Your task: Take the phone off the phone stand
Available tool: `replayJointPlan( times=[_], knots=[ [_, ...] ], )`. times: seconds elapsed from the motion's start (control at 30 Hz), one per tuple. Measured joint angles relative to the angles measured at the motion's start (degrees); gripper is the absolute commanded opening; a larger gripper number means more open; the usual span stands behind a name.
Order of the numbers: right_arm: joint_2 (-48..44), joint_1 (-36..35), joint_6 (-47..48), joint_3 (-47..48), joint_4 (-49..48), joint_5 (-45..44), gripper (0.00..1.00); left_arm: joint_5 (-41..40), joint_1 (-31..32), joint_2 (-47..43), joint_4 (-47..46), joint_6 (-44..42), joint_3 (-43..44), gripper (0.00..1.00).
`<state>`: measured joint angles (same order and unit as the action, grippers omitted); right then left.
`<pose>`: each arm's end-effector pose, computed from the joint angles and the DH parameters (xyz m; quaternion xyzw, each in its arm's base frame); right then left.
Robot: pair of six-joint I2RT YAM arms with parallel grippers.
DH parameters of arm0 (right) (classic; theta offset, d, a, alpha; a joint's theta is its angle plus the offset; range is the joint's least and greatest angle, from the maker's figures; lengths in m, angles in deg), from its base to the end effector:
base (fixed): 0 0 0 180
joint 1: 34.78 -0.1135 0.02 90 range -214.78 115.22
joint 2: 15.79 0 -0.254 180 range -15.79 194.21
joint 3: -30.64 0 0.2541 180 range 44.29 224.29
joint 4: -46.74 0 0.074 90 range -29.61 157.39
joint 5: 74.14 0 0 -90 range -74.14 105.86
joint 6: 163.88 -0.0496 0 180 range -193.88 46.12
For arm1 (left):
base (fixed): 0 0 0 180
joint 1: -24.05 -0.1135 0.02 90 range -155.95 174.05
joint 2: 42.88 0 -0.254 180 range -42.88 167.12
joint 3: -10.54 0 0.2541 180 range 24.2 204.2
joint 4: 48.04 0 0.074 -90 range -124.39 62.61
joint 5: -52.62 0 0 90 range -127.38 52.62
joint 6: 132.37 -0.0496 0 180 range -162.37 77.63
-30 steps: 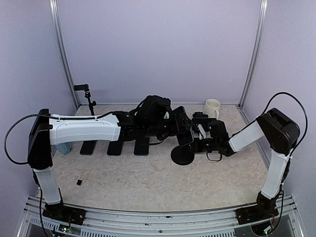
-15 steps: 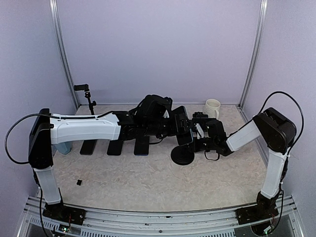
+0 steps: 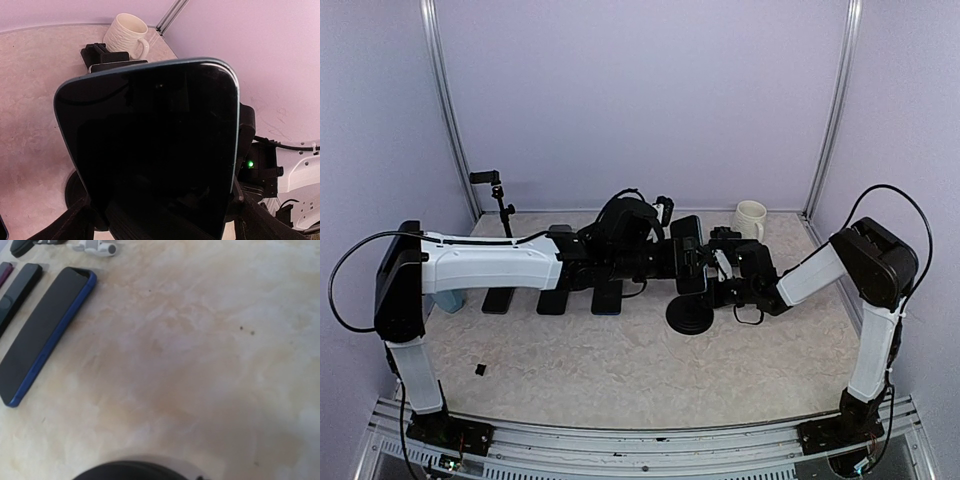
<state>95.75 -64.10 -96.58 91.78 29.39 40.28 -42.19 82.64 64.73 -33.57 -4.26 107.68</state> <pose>0.3170 0.2016 0.0890 -0.1503 0.8519 0.3714 0.3373 0.2426 -0.3893 0.2574 0.1275 0.8330 -0.3779 0.3835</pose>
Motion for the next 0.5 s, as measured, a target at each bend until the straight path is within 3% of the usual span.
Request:
replayJointPlan(
  times=[0.5],
  knots=[
    [0.70,0.00,0.81,1.03,0.76,0.17,0.32,-1.14,0.42,-0.79,-4.44,-20.41,-3.30,0.87]
  ],
)
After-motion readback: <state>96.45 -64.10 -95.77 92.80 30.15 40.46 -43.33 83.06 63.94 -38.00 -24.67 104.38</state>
